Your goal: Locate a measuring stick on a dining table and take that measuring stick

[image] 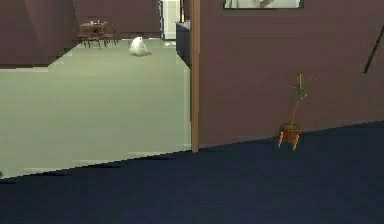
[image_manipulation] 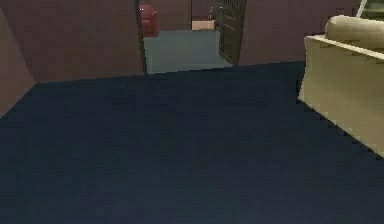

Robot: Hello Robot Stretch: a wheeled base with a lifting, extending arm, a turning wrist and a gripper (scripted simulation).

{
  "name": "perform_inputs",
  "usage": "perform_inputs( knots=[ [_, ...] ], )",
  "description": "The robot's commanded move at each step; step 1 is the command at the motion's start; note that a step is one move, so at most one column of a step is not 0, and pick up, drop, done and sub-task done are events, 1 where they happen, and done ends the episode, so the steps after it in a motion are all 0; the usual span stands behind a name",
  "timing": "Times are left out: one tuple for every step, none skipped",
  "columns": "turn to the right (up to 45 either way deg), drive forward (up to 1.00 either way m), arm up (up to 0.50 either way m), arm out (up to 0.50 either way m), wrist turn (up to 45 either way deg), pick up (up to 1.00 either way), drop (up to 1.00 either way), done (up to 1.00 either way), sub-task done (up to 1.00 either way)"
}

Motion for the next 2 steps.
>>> perform_inputs(
  knots=[
    [-45.0,0.0,0.0,0.0,0.0,0.0,0.0,0.0,0.0],
    [-12.0,0.0,0.0,0.0,0.0,0.0,0.0,0.0,0.0]
  ],
)
